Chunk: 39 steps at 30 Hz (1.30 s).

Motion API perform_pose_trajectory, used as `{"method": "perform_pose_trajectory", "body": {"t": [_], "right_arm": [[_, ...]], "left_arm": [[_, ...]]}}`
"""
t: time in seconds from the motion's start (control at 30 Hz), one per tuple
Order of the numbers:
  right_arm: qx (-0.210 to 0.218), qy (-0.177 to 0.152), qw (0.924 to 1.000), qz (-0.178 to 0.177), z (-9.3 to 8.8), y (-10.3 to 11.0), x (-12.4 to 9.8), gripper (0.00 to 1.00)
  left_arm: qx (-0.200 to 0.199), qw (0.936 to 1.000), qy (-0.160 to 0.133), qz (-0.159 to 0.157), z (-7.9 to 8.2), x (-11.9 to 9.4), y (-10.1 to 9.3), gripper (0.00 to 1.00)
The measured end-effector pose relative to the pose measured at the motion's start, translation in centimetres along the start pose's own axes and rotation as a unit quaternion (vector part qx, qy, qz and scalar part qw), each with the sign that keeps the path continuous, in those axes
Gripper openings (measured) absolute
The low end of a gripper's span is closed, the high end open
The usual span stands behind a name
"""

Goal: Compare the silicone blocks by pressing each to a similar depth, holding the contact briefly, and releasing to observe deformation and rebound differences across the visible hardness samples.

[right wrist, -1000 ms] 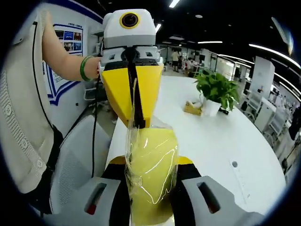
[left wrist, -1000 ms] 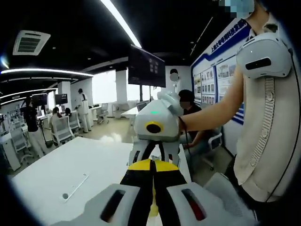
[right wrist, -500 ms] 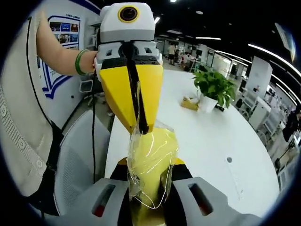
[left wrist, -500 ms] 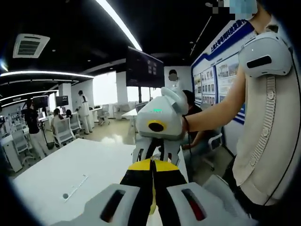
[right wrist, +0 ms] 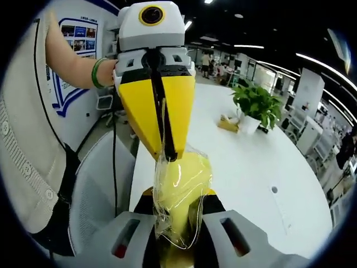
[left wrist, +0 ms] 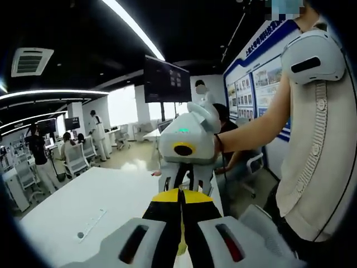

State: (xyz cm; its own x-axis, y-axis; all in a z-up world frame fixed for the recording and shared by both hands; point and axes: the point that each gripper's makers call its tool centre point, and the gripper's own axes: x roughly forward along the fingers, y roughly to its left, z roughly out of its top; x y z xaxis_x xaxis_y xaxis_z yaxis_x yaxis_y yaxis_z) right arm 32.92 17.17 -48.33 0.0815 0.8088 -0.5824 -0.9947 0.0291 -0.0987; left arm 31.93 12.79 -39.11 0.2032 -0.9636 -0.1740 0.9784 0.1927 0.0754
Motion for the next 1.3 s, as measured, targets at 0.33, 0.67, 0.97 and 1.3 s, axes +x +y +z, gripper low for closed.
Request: {"method": "perform_pose_trajectory", "body": {"t": [0.33,0.67,0.97,1.3], "right_arm": [[-0.011,0.005,0.9999,-0.001,-0.10,0.32,-0.07,0.04],[-0.016,0.003,0.9999,-0.003,-0.10,0.42,-0.17,0.05],[-0.015,-0.001,0.9999,-0.009,-0.15,0.26,-0.10,0.05],[-0.010,-0.005,0.9998,-0.014,-0.31,-0.12,0.10,0.08]], "left_arm": [[0.002,1.0000,0.004,-0.001,-0.06,-0.13,-0.45,0.00],[0.007,0.9999,0.006,-0.002,-0.01,-0.09,-0.73,0.00],[0.008,0.9999,0.007,-0.001,-0.09,0.00,-0.79,0.00],[0.013,0.9997,0.013,0.015,-0.31,0.06,-0.54,0.00]]}}
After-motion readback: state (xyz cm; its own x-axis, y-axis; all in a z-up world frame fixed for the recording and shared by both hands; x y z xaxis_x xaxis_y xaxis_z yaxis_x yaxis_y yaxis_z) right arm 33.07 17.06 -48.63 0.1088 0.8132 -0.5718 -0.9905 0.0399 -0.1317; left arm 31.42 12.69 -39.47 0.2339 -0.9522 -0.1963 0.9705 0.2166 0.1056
